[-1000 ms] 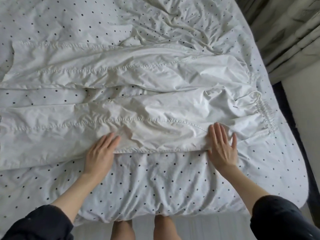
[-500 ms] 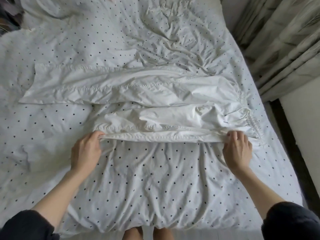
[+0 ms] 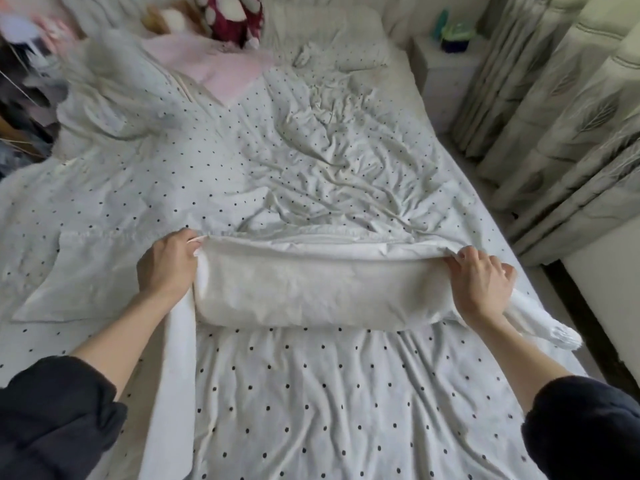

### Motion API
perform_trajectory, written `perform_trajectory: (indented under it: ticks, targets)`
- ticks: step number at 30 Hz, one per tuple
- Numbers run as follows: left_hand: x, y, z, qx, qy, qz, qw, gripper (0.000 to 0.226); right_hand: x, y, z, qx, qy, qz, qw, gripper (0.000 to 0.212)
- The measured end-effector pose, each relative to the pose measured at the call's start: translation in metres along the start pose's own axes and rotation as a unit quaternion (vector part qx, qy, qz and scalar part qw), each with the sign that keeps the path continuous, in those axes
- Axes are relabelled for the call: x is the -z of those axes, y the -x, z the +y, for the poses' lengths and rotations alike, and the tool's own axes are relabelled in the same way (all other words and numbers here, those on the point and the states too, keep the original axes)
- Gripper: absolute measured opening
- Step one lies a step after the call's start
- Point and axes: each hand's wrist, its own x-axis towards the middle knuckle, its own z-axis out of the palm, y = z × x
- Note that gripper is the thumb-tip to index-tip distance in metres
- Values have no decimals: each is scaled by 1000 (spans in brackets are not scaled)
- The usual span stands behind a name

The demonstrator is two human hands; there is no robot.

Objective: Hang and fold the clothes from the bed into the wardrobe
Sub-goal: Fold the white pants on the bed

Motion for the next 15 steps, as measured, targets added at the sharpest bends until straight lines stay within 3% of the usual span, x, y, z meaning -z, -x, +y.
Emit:
perform_trajectory:
  ticks: [7,15]
  targets:
    - [-42,-88,14,16,-35,-15,999,21,-51,-74,-37,11,40,-45,998,30]
    - [-106,-148,4,100,-25,-169,980,13,-117,-98,-51,6,52,-144,988,28]
